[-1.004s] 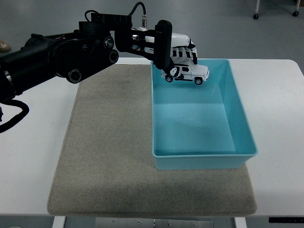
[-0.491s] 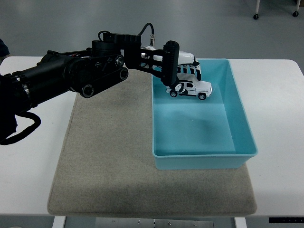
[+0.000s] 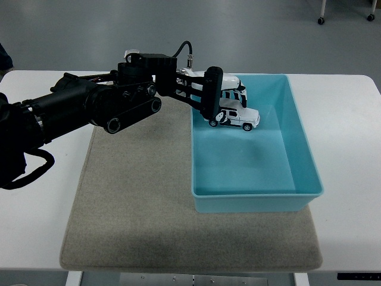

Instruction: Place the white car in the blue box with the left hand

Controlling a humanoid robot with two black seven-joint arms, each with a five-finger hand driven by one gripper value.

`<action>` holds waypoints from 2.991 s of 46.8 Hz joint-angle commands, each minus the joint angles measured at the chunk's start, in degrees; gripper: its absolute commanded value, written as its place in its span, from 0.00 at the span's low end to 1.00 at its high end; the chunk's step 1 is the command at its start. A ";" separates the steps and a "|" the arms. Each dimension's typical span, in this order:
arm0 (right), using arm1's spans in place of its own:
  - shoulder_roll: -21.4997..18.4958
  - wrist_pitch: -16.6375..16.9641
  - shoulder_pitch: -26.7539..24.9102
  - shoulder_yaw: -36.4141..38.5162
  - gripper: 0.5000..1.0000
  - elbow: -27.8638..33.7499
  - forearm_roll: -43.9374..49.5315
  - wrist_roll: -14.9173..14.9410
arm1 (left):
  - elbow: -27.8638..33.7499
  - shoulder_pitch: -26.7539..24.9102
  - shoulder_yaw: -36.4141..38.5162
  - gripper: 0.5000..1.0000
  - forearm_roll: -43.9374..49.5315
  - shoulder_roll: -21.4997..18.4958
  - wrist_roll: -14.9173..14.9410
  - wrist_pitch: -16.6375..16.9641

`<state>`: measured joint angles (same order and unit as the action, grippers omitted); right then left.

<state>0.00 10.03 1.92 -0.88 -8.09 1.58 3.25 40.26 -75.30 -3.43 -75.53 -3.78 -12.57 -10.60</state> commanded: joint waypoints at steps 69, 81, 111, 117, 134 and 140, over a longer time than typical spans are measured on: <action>0.00 -0.01 0.02 0.00 0.87 0.00 0.00 0.00 | -1.32 -0.46 0.09 0.71 0.38 1.50 -0.88 3.21; 0.00 -0.01 -0.07 0.00 0.87 0.00 0.00 0.00 | -2.20 -2.04 -2.81 0.85 0.47 1.32 -0.79 3.21; 0.00 -0.01 0.02 0.00 0.87 0.00 0.00 0.00 | -14.68 -3.63 -4.57 0.99 12.24 1.15 -0.97 9.45; 0.00 -0.01 0.02 0.00 0.87 0.00 0.00 0.00 | -18.19 -3.54 -4.48 0.99 18.56 1.23 -0.97 9.45; 0.00 -0.01 0.02 0.00 0.88 0.00 0.00 0.00 | -26.98 -0.82 -4.48 0.99 43.25 2.46 -0.88 9.45; 0.00 -0.01 0.02 0.00 0.87 0.00 0.00 0.00 | -28.39 0.15 -4.57 1.00 52.40 2.90 -0.79 9.45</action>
<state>0.00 10.03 1.92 -0.88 -8.09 1.58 3.25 12.20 -75.84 -7.96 -27.55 -0.95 -13.41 -1.14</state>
